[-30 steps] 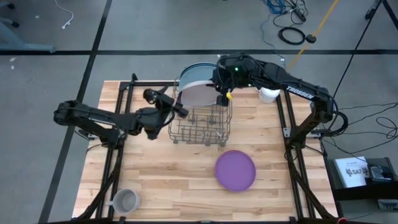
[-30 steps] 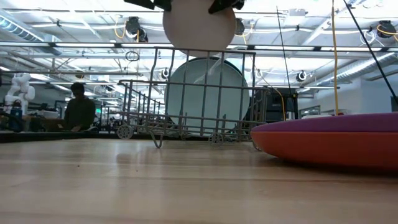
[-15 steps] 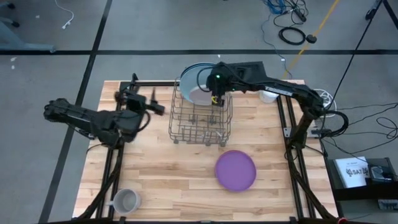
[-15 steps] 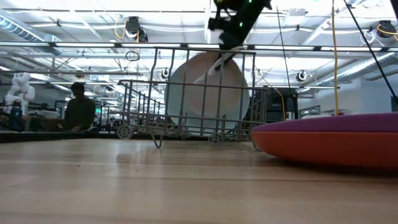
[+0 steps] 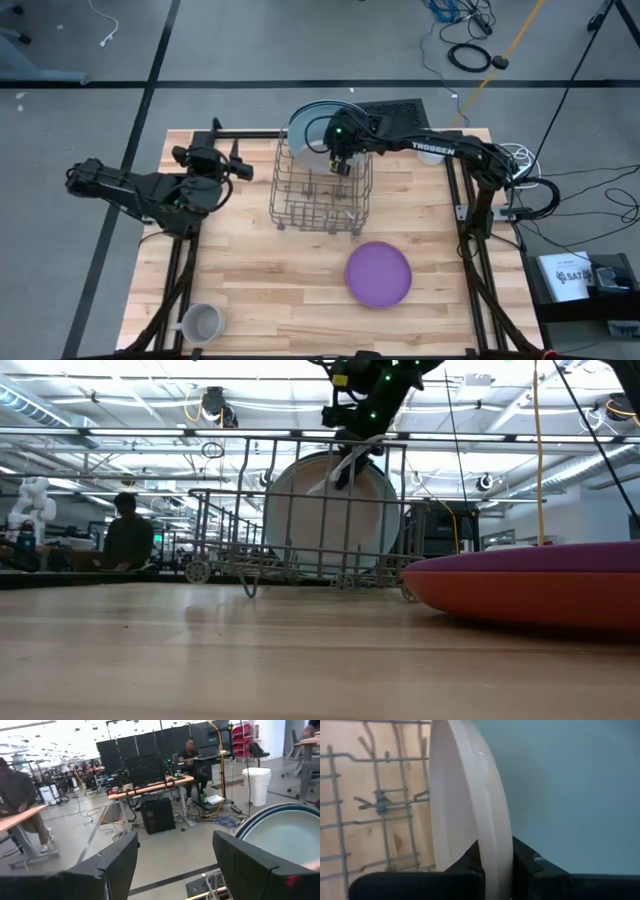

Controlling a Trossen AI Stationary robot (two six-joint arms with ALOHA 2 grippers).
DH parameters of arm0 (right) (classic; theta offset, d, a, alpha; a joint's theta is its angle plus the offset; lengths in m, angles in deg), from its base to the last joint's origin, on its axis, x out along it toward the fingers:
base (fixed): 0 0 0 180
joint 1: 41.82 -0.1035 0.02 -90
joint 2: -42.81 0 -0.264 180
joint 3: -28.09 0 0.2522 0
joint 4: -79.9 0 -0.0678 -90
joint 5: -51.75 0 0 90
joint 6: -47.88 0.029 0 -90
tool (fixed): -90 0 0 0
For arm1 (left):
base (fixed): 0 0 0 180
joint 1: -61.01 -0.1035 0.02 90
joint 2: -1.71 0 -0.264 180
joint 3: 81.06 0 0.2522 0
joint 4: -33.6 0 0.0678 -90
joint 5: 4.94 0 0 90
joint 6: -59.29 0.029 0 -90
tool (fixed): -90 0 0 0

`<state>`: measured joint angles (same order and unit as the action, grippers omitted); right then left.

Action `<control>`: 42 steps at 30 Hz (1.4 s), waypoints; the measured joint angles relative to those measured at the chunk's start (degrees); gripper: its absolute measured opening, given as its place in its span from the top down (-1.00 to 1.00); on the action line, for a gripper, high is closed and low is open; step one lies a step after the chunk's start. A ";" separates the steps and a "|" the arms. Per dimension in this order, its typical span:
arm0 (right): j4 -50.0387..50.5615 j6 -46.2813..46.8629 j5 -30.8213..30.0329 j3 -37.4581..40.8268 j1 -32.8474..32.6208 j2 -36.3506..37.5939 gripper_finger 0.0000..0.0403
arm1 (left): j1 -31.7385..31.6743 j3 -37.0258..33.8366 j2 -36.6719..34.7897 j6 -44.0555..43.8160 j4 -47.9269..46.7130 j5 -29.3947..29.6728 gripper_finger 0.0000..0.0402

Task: Sort dishes
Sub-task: Put the small gray plate into the dish rack

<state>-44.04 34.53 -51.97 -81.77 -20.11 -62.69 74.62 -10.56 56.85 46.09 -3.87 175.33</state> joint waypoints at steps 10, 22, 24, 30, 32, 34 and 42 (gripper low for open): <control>1.01 3.72 -0.14 -0.02 0.05 0.08 0.84 | -1.71 0.00 -0.01 0.03 0.00 -0.14 -0.29; -0.77 -0.53 -0.69 -0.07 -0.37 -3.17 0.84 | -1.60 0.00 0.01 0.06 0.16 -0.16 -0.29; -1.20 -1.06 -1.02 -0.07 -0.57 -3.27 0.84 | -1.60 0.00 0.01 0.07 0.16 -0.18 -0.29; -1.22 -1.83 -1.13 -0.07 -0.86 -2.91 0.84 | -1.60 0.00 0.01 0.08 0.16 -0.20 -0.29; -1.18 -2.77 -1.13 0.02 -1.27 -2.02 0.84 | -1.60 0.00 0.01 0.07 0.20 -0.19 -0.29; -0.48 -3.07 -1.18 -0.50 -1.47 -1.00 0.84 | -1.60 0.00 0.01 0.07 0.25 -0.20 -0.29; 3.44 -5.17 -1.45 -5.17 -1.52 1.76 0.84 | -1.59 0.00 0.06 0.06 0.28 -0.25 -0.29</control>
<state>-40.59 29.36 -53.42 -86.94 -21.62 -60.93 73.03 -10.56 56.91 46.15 -3.59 175.08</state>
